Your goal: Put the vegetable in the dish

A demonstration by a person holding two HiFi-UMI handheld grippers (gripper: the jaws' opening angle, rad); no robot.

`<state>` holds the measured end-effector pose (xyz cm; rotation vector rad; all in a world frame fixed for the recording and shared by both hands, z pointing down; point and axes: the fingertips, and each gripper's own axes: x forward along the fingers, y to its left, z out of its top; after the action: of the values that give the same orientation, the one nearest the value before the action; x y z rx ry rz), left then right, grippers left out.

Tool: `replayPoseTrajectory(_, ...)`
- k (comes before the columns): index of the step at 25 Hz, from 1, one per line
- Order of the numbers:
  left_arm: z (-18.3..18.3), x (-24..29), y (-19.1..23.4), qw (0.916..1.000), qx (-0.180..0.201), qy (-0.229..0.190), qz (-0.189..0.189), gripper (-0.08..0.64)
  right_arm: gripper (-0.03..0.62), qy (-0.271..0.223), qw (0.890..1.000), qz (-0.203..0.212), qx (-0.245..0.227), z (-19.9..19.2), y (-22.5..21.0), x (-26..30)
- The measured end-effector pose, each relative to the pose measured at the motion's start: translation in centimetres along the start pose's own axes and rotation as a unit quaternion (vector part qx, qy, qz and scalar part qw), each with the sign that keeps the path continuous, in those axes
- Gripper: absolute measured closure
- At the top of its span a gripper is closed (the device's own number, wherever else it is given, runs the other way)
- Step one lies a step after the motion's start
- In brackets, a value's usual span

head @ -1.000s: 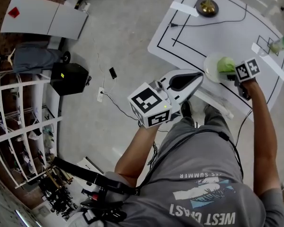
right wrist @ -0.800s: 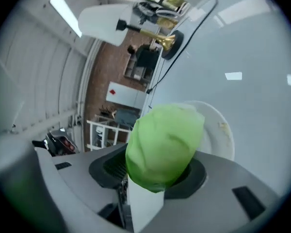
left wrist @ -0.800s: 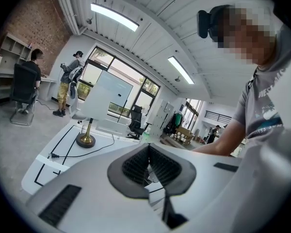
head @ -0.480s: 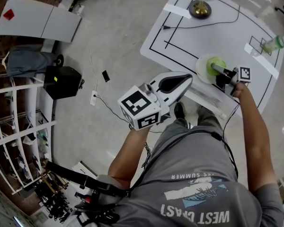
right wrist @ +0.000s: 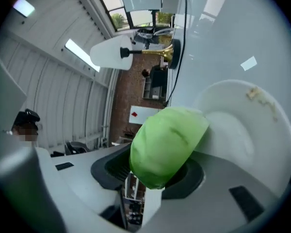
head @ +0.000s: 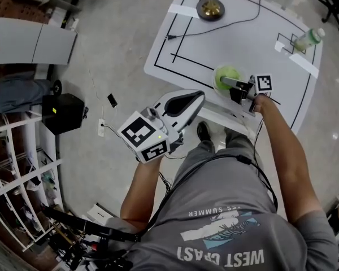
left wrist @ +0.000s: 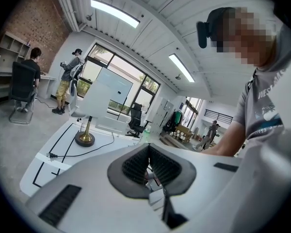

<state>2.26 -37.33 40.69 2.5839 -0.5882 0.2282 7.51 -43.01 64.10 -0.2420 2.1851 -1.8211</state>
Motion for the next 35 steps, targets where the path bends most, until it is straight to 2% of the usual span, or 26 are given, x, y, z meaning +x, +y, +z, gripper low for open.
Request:
replayPoseTrajectory(2, 0.1, 0.2, 0.2, 1.0, -0.002, -0.001, -0.002, 0.554, 0.439, 0.065, 0.997, -0.033, -0.023, -1.2, 0.2, 0.3)
replayPoseTrajectory(4, 0.1, 0.3, 0.4, 1.0, -0.004, -0.003, -0.004, 0.554, 0.427, 0.121, 0.987, -0.098, -0.029, -2.2, -0.6, -0.5)
replayPoseTrajectory(6, 0.3, 0.4, 0.4, 0.9999, -0.009, -0.005, -0.005, 0.554, 0.377, 0.154, 0.97, -0.182, -0.033, -2.6, -2.1, -2.1)
replayPoseTrajectory(7, 0.3, 0.5, 0.4, 0.9999, -0.01, -0.006, -0.007, 0.554, 0.358, 0.168, 0.963, -0.206, -0.042, -2.7, -2.5, -2.6)
replayPoseTrajectory(9, 0.4, 0.5, 0.4, 0.9998, -0.012, -0.008, -0.011, 0.554, 0.316, 0.198, 0.947, -0.243, -0.066, -3.1, -3.0, -3.2)
replayPoseTrajectory(11, 0.5, 0.3, 0.5, 0.9998, -0.012, -0.01, -0.015, 0.553, 0.288, 0.229, 0.926, -0.285, -0.096, -3.6, -3.6, -3.8)
replayPoseTrajectory(16, 0.7, -0.1, 0.7, 0.9996, -0.012, -0.014, -0.019, 0.554, 0.264, 0.254, 0.878, -0.372, -0.16, -3.2, -4.4, -5.1)
replayPoseTrajectory(18, 0.9, -0.5, 0.8, 0.9996, -0.011, -0.017, -0.02, 0.553, 0.253, 0.259, 0.863, -0.396, -0.177, -2.7, -4.5, -5.5)
replayPoseTrajectory(21, 1.0, -1.1, 0.9, 0.9996, -0.008, -0.019, -0.021, 0.554, 0.238, 0.263, 0.852, -0.415, -0.181, -2.5, -4.7, -5.6)
replayPoseTrajectory(23, 0.9, -1.6, 0.9, 0.9995, -0.003, -0.021, -0.024, 0.554, 0.231, 0.283, 0.839, -0.424, -0.19, -2.8, -4.9, -5.5)
replayPoseTrajectory(28, 1.3, -2.9, 0.6, 0.9993, 0.002, -0.025, -0.026, 0.554, 0.225, 0.337, 0.794, -0.453, -0.228, -3.5, -5.7, -5.8)
replayPoseTrajectory(31, 1.4, -4.0, 0.5, 0.9993, 0.008, -0.028, -0.025, 0.553, 0.227, 0.359, 0.75, -0.485, -0.27, -3.5, -6.1, -6.4)
replayPoseTrajectory(32, 1.4, -4.4, 0.4, 0.9992, 0.01, -0.03, -0.025, 0.554, 0.227, 0.361, 0.74, -0.491, -0.285, -3.5, -6.2, -6.3)
replayPoseTrajectory(33, 1.4, -4.8, 0.4, 0.9991, 0.013, -0.031, -0.025, 0.553, 0.227, 0.357, 0.736, -0.495, -0.292, -3.5, -6.1, -6.3)
replayPoseTrajectory(35, 1.3, -5.5, 0.3, 0.9989, 0.019, -0.035, -0.026, 0.554, 0.227, 0.341, 0.735, -0.51, -0.29, -3.3, -5.8, -6.7)
